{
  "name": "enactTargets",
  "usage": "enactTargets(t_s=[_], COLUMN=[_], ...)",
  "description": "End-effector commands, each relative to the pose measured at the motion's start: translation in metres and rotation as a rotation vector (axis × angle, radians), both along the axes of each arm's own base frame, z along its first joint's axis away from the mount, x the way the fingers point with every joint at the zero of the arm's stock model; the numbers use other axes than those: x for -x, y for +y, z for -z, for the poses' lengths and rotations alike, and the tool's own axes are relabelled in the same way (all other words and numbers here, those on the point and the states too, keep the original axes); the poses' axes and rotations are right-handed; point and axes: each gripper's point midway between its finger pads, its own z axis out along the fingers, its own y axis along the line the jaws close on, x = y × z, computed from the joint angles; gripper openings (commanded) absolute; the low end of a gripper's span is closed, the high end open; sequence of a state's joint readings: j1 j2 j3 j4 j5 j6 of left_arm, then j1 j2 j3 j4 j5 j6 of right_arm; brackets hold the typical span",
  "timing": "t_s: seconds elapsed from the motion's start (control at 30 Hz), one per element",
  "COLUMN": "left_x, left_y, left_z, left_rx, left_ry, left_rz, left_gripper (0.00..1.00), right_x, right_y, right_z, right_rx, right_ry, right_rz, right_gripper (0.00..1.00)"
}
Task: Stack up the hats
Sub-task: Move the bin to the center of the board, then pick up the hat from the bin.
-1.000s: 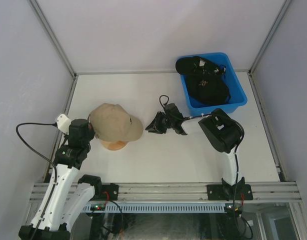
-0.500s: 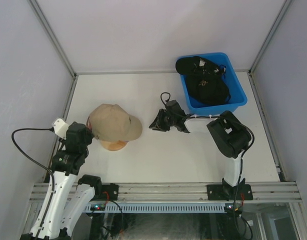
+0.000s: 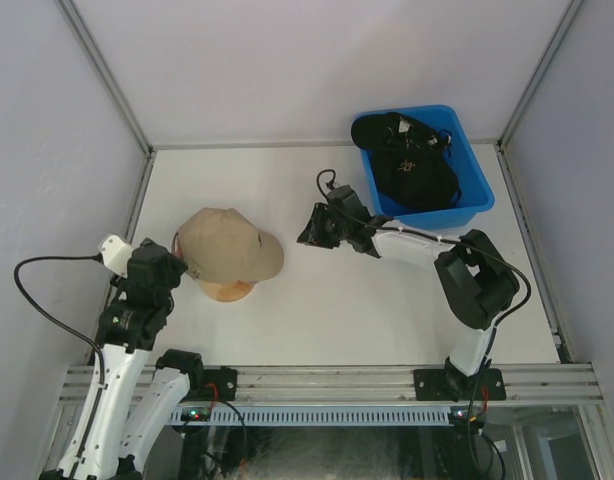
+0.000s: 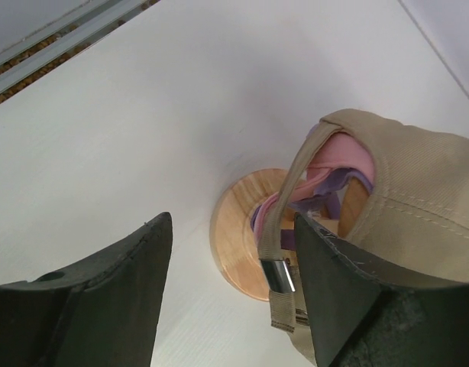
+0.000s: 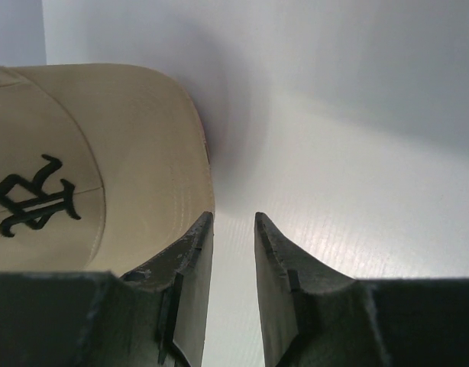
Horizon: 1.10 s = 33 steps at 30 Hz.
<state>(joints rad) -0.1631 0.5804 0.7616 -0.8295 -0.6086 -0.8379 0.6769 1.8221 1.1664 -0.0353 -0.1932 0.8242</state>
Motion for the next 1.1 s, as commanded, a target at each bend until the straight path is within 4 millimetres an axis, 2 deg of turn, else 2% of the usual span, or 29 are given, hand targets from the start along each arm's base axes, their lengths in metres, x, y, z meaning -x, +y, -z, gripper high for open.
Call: enactTargets(t_s=[0.0, 0.2, 0.3, 0.43, 0.57, 0.67, 0.87, 1.07], left_x=[-0.007, -0.005, 0.000, 0.005, 0.006, 0.003, -0.014, -0.039], left_y=[0.001, 0.000, 0.002, 0.004, 0.003, 0.001, -0.007, -0.016], left_z=[-0.035, -0.051, -0.059, -0.070, -0.087, -0.099, -0.116, -0.120], left_rx=[0.019, 0.041, 0.050, 0.069, 0.091, 0.097, 0.096, 0.120], left_ry=[-0.102, -0.146, -0.161, -0.183, -0.229, -0.257, -0.263, -0.227], left_rz=[-0.017, -0.017, -0.030, -0.053, -0.059, -0.047, 0.002, 0.054], left_gripper=[0.69, 0.70, 0.71, 0.70, 0.70, 0.70, 0.70, 0.70], right_x=[-0.005, -0.009, -0.023, -0.049, -0.085, -0.111, -0.154, -0.198], right_y=[0.004, -0.003, -0.009, -0.025, -0.062, -0.096, -0.154, -0.190], right_z=[-0.037, -0.046, -0.077, -0.134, -0.178, -0.198, -0.213, -0.201], right_rx=[0.010, 0.032, 0.041, 0.089, 0.147, 0.202, 0.309, 0.432], right_ry=[-0.109, -0.138, -0.211, -0.329, -0.416, -0.455, -0.496, -0.465], right_rz=[-0.018, -0.007, 0.004, 0.035, 0.133, 0.224, 0.336, 0.357], right_gripper=[0.27, 0.28, 0.27, 0.28, 0.28, 0.29, 0.31, 0.34])
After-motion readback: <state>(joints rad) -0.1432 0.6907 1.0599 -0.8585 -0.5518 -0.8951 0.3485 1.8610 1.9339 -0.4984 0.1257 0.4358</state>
